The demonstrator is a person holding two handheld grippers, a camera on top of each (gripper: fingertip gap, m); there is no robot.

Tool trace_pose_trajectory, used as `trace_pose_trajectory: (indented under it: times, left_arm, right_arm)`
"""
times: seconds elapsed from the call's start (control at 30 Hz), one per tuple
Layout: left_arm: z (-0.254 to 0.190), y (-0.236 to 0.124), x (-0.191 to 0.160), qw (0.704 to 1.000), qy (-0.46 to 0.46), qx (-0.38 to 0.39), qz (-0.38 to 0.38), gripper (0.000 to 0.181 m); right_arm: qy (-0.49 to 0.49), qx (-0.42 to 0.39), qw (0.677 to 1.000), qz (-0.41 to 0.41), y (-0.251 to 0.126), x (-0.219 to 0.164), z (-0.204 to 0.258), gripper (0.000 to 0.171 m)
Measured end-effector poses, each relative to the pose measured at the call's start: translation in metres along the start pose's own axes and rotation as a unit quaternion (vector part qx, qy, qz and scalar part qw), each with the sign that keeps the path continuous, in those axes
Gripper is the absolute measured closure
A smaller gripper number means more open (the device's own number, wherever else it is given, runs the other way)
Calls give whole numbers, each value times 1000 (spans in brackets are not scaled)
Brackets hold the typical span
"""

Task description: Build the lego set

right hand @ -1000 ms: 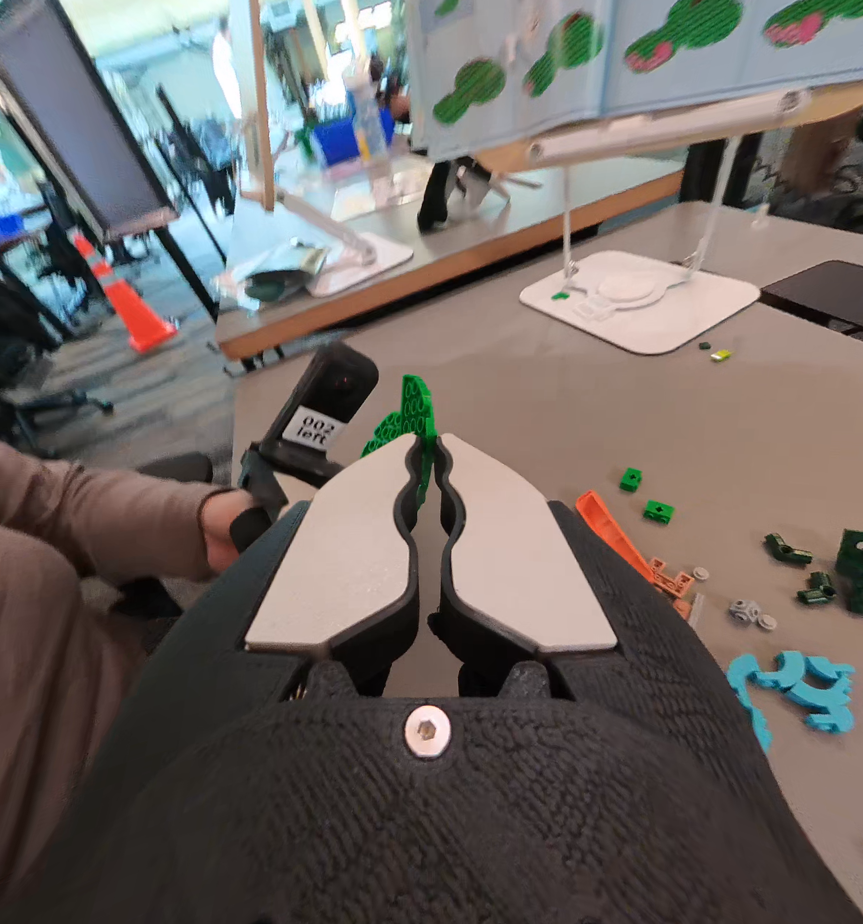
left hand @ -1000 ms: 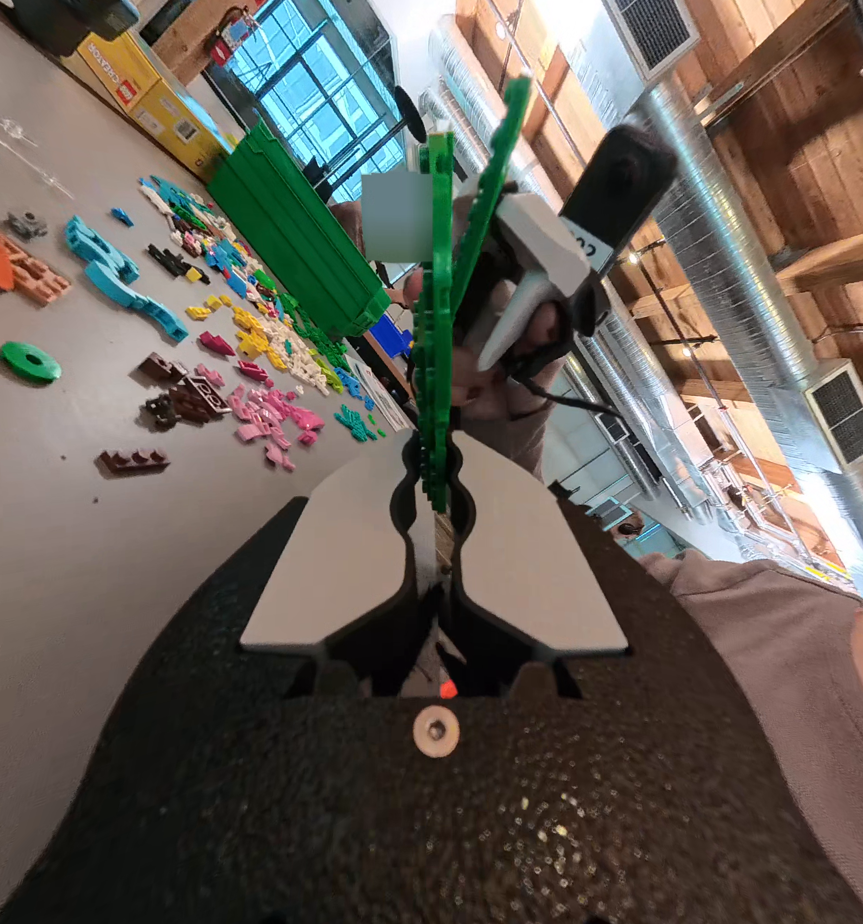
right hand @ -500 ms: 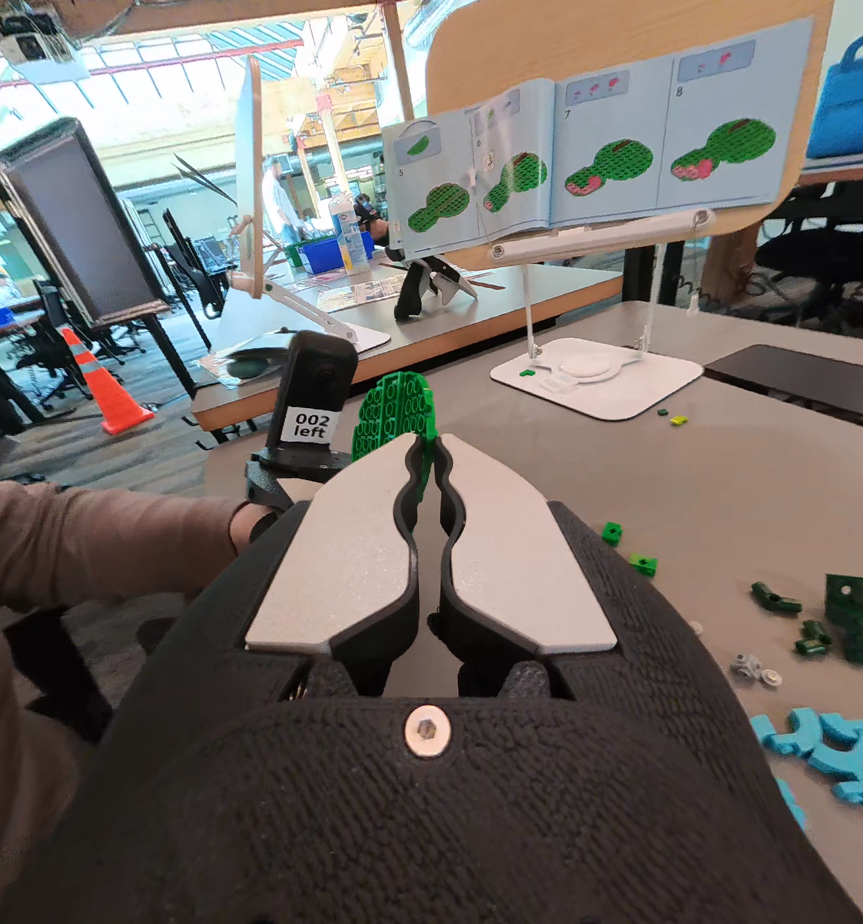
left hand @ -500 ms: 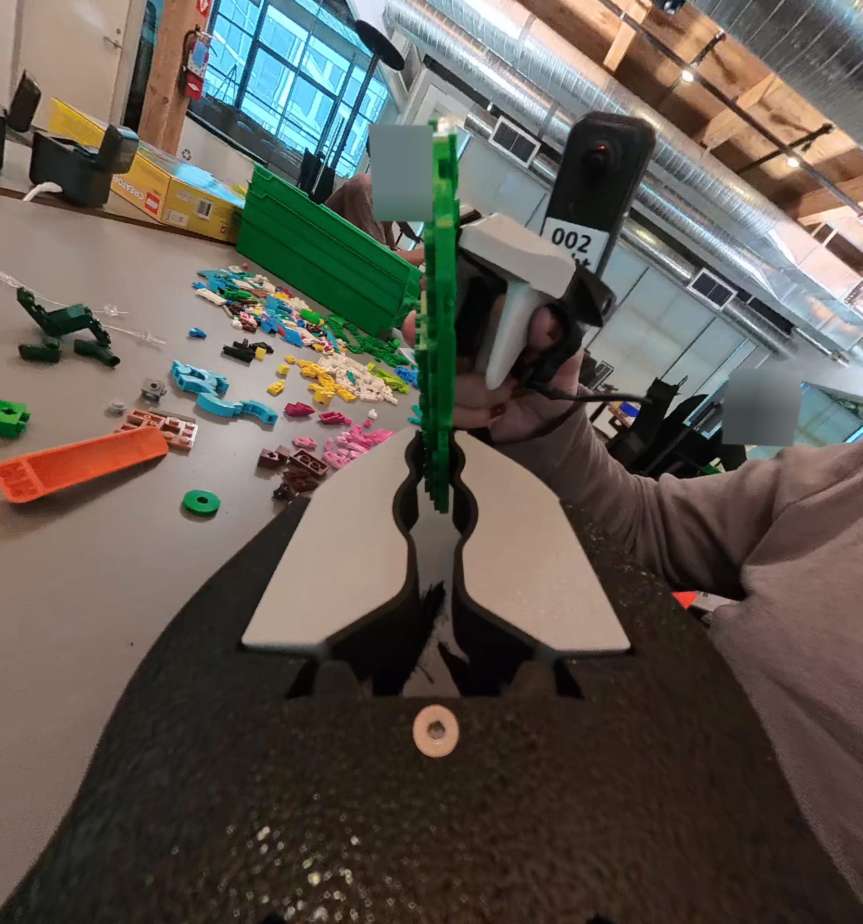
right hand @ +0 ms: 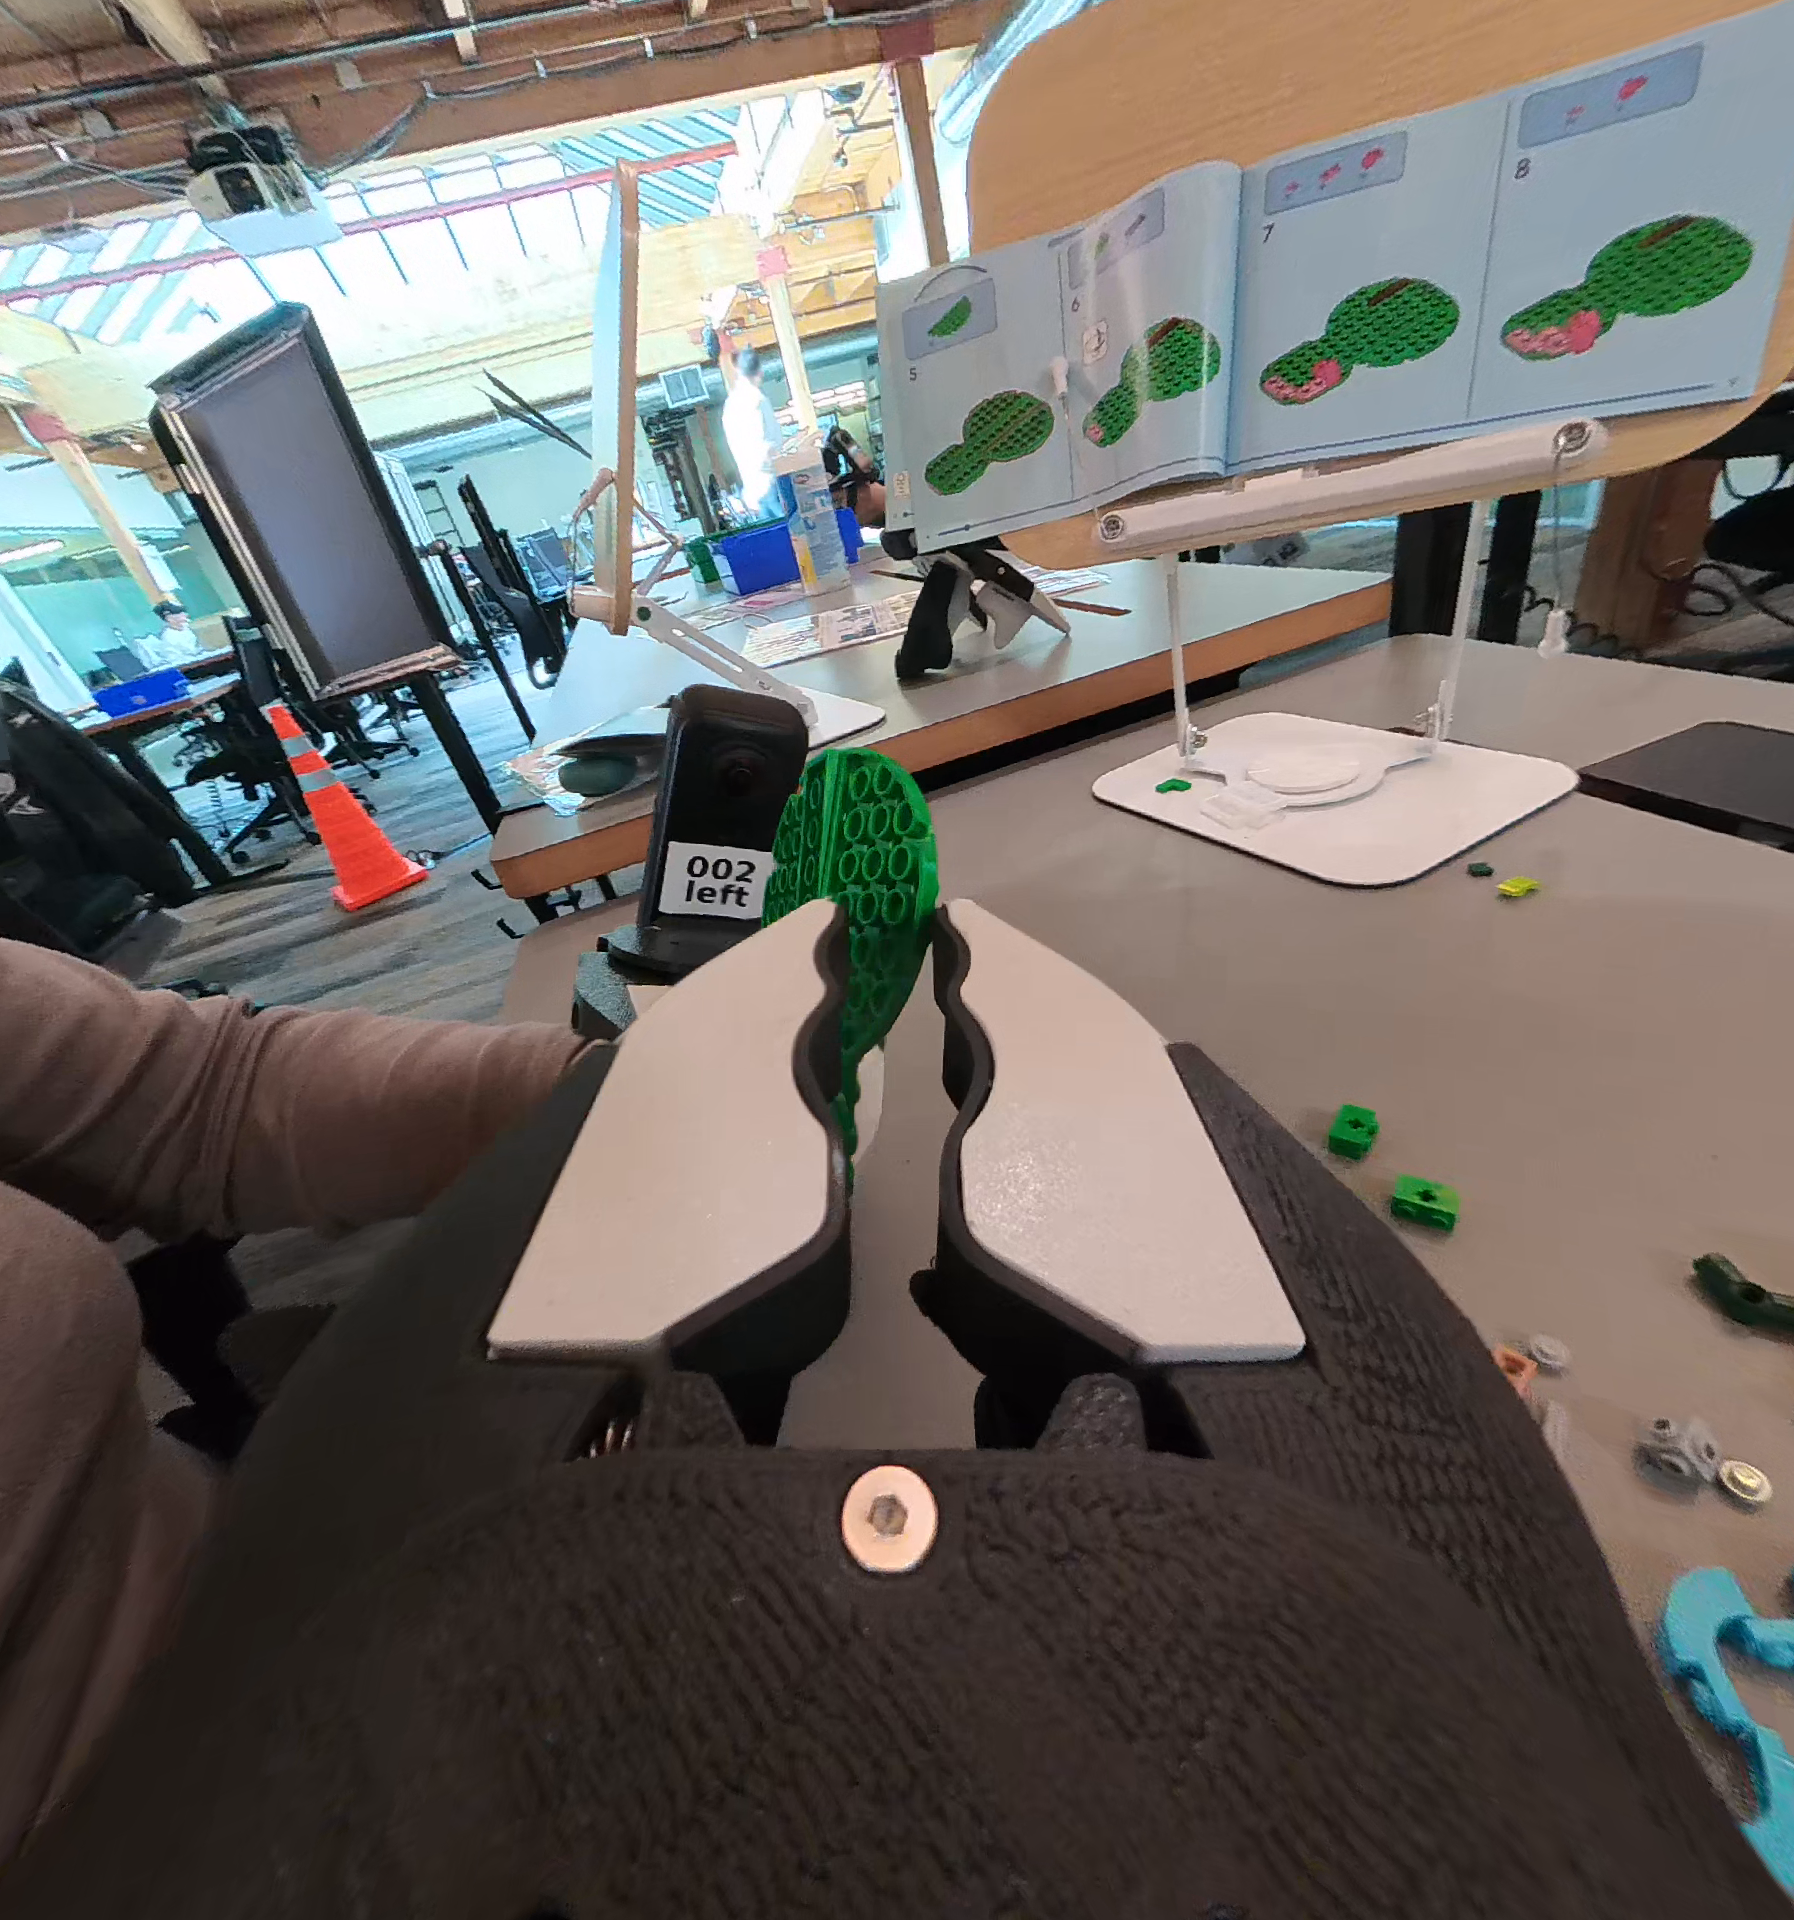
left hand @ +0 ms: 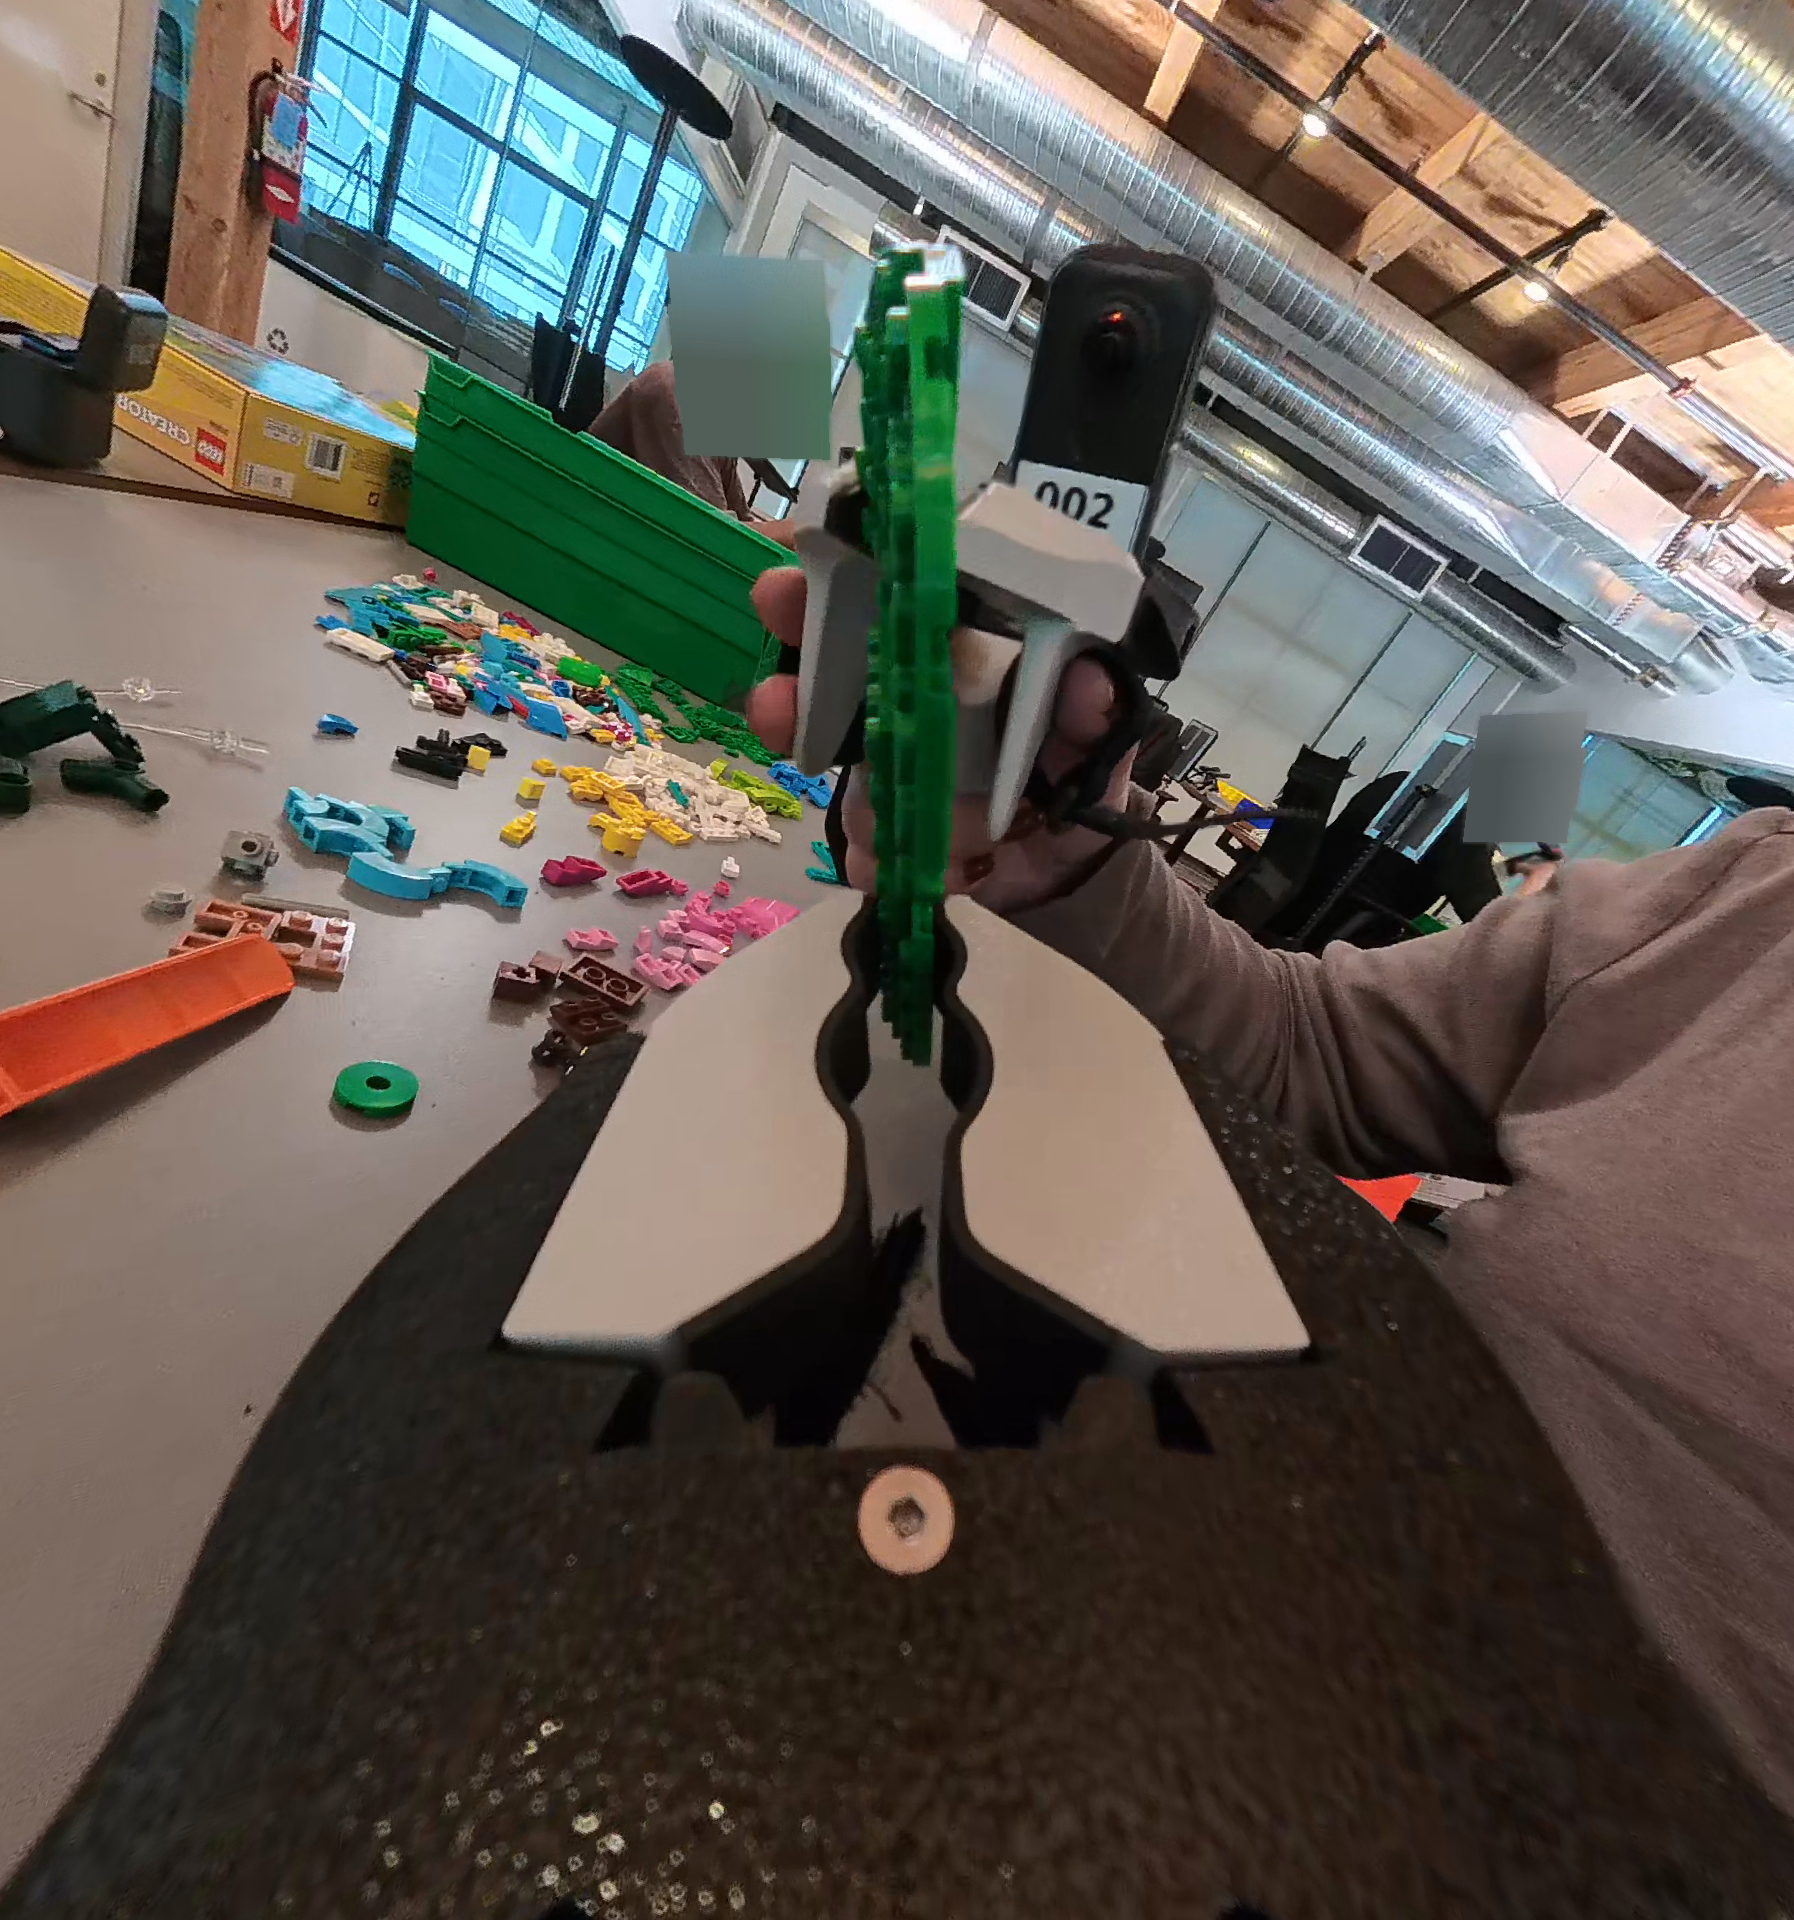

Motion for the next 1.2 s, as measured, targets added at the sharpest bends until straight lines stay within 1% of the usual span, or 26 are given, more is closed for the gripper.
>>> trace_pose_trajectory:
  times: [0.17, 0.4, 0.5, 0.57, 0.63, 0.83, 1.0, 1.2]
  left_arm:
    - [-1, 1, 0, 1000, 5, -2, 3, 173]
    - [0, 0, 1, 1000, -3, -6, -1, 173]
    - [1, 0, 0, 1000, -9, -10, 1, 173]
    - [3, -1, 0, 1000, -18, -10, -2, 173]
    - [3, -1, 1, 1000, -19, -13, -4, 173]
    - [0, 3, -2, 1000, -2, -13, 23, 173]
    - [2, -1, 0, 1000, -13, -14, -1, 173]
    - [1, 1, -1, 1000, -11, -16, 9, 173]
  right_arm:
    - [-11, 1, 1000, 8, 2, -5, 3, 153]
    - [-24, 13, 999, 20, 3, -7, 6, 154]
    - [-33, 16, 999, 16, 3, -6, 8, 159]
    - [-34, 20, 999, 5, 0, -2, 8, 166]
    - [-36, 14, 999, 4, -4, 2, 5, 167]
    - [-13, 25, 1000, 2, -9, 3, -1, 169]
    - [27, 48, 998, -8, -8, 3, -2, 168]
    - [26, 49, 998, -2, -5, 0, 0, 168]
Point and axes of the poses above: each gripper's, where its closed fingertips meet, y out along the fingers, x out of its top, z = x × y across the jaws, the point moved 10 cm from there along -y, back along the fingers, and after that the axes turned 13 degrees about -x, right-handed, at the moved point
